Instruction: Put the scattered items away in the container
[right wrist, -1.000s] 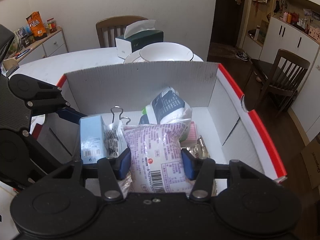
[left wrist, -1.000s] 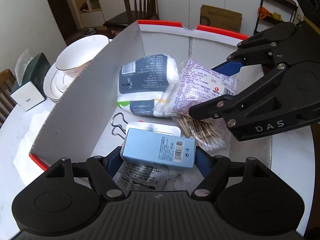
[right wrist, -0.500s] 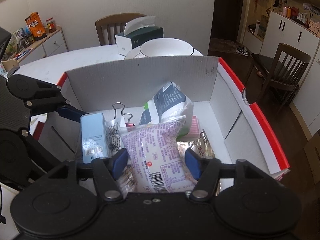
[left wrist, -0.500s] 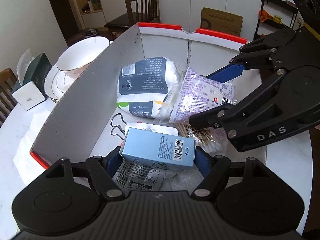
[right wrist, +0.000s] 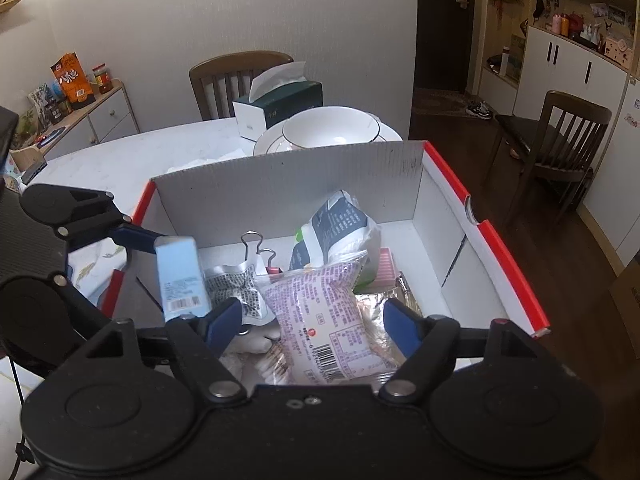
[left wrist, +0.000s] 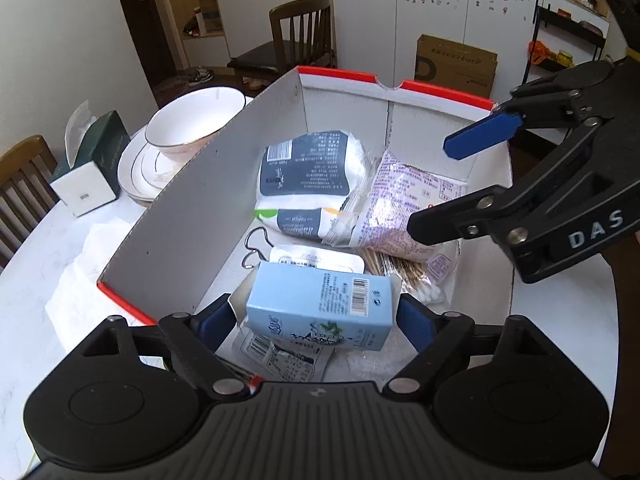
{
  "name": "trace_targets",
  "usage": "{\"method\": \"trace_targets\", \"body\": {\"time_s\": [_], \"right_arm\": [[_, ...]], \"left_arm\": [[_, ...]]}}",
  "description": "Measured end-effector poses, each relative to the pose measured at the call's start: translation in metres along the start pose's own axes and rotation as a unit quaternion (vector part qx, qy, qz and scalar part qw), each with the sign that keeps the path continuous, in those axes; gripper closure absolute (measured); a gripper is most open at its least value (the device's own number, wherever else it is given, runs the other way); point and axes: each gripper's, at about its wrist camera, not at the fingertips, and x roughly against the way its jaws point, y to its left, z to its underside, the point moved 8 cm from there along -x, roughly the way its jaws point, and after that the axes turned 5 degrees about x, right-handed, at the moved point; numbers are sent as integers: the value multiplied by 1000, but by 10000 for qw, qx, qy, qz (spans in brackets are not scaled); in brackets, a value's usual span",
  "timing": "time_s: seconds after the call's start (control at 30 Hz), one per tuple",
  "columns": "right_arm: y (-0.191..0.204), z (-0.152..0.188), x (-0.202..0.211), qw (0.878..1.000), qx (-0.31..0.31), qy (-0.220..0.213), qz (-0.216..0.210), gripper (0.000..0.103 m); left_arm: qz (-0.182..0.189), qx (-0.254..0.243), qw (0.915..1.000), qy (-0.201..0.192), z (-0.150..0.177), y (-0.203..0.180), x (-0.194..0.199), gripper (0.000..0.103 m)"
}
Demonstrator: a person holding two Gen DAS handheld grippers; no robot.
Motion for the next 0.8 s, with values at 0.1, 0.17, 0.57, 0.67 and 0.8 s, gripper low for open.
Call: {"method": "trace_targets", "body": {"time_s": [0.1, 0.17, 0.57, 0.67, 0.8], "right_arm": [[4, -1, 5, 10000, 1, -36, 25, 23], [7, -1, 10, 10000, 9, -60, 61, 22], [26, -4, 39, 9993, -85, -286, 243, 16], [32, -4, 45, 9990, -100, -330, 291, 15], [39, -4, 55, 9984, -135, -406, 364, 13]], "left_arm": [[-18, -64, 10000, -43, 3, -2, 5, 17], [7, -71, 9999, -81, 5, -3, 9, 17], [87, 91, 9984, -548, 10, -1, 40, 5], [54, 160, 9975, -687, 12, 1, 49, 2], [47, 399, 9955, -861, 14, 9, 64, 2]]}}
